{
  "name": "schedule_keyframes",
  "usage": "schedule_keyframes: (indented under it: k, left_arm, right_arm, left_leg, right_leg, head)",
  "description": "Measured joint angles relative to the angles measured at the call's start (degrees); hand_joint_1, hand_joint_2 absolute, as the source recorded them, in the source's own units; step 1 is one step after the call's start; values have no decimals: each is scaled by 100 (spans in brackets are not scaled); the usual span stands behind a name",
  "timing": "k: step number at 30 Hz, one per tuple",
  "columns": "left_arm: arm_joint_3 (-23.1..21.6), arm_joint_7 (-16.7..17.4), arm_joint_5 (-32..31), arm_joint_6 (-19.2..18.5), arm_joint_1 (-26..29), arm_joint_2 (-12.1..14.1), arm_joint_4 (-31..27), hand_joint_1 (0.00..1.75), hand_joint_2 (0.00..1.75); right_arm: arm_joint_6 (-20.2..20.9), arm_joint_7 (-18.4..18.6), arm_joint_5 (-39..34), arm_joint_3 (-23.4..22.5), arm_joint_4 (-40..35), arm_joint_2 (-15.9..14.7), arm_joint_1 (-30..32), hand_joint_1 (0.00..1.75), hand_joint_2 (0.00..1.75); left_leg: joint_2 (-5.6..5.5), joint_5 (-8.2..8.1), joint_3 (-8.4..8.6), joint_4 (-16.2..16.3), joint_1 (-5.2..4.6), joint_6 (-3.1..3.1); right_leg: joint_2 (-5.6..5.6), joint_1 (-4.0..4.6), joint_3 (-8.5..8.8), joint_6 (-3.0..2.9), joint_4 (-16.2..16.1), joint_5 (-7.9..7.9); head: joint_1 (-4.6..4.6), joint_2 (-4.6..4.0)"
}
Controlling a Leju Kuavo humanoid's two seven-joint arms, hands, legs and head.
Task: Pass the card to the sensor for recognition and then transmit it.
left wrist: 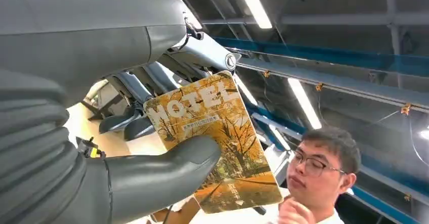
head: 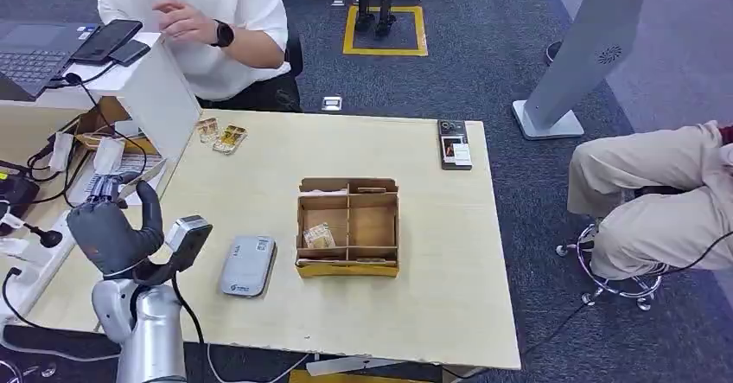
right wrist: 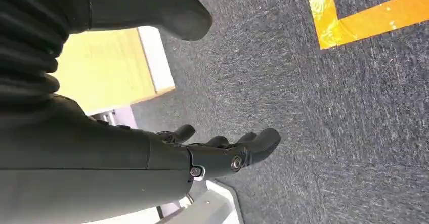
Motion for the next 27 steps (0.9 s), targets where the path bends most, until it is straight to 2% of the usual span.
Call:
schedule_keyframes:
  k: [3, 6, 10, 19, 22, 24, 27]
  left_arm:
    - [-2, 0, -165, 0, 41, 11, 13, 175, 175]
    - [-2, 0, -739, -2, 98, 17, 61, 175, 175]
    - [-2, 55, -1102, -2, 259, 66, 74, 175, 175]
    - [-184, 713, -1782, 0, 738, 199, 96, 175, 175]
    - [-260, 791, -1830, 0, 839, 221, 96, 175, 175]
    - [-347, 1061, -1999, 0, 915, 251, 96, 175, 175]
    - [-734, 1933, -2383, 0, 1097, 424, 96, 175, 175]
  right_arm:
    - [-4, 0, -35, 0, 2, 0, -1, 0, 175]
    - [-2, -17, -79, -4, 4, 0, 1, 0, 175]
    - [7, -17, -107, -15, 9, 2, 10, 0, 175]
    - [46, -17, -160, -50, 22, 2, 26, 0, 175]
    - [44, -17, -164, -50, 22, 2, 27, 0, 175]
    - [44, -17, -166, -52, 24, 2, 28, 0, 175]
    - [44, -17, -171, -57, 26, 2, 30, 0, 175]
  left_leg:
    - [1, 0, 1, 0, 0, 0]
    - [-1, 0, -2, 0, 0, 0]
    - [1, -1, -1, 0, 0, 0]
    - [1, -1, -3, -1, 0, 0]
    - [1, -1, -3, 0, 0, 0]
    - [0, -1, -3, 0, 0, 0]
    - [1, -1, -3, 0, 0, 0]
  right_leg:
    - [0, 0, 0, 0, 0, 0]
    - [-2, 0, 0, 0, 0, 0]
    - [2, 0, -3, 0, 0, 0]
    - [0, 0, -4, 0, 0, -2]
    - [0, 0, -4, 0, 0, -2]
    - [0, 0, -4, 1, 0, -2]
    - [1, 0, -6, 0, 0, -2]
  head:
    - [-2, 0]
    - [0, 2]
    - [-2, 0]
    - [0, 0]
    - [0, 2]
    - [0, 0]
    - [0, 0]
